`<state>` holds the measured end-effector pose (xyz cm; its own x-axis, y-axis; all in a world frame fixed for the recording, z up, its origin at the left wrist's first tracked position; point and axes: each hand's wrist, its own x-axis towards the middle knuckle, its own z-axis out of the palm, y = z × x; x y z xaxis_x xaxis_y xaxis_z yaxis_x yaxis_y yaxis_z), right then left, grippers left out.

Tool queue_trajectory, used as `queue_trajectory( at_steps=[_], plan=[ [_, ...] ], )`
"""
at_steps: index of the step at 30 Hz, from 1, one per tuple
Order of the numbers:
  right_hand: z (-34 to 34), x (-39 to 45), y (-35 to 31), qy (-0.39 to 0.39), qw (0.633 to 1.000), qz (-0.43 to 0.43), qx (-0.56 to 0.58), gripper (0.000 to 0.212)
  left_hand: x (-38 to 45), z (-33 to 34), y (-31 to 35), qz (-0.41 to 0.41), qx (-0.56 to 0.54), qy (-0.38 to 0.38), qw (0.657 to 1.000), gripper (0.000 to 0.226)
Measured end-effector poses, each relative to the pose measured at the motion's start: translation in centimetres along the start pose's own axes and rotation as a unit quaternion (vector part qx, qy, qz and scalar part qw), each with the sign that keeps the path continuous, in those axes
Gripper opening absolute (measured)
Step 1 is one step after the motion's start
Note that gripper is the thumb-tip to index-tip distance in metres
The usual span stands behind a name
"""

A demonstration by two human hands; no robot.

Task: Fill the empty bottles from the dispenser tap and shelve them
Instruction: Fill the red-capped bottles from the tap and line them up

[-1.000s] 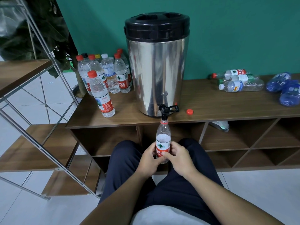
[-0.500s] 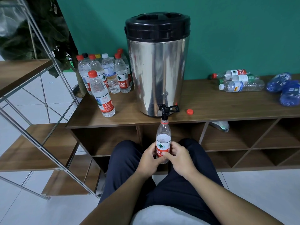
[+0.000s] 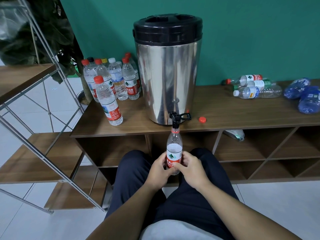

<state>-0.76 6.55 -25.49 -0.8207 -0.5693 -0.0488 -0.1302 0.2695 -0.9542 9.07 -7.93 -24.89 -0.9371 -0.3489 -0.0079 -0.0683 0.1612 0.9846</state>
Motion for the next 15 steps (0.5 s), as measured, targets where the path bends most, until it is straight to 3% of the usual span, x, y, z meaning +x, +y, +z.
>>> queue_trajectory(
  at_steps=[15],
  plan=[
    [-0.04, -0.17, -0.24, 0.002, 1.000, -0.001, 0.004, 0.050, 0.08, 0.05, -0.17, -0.008, 0.010, -0.003, 1.000, 0.060]
  ],
)
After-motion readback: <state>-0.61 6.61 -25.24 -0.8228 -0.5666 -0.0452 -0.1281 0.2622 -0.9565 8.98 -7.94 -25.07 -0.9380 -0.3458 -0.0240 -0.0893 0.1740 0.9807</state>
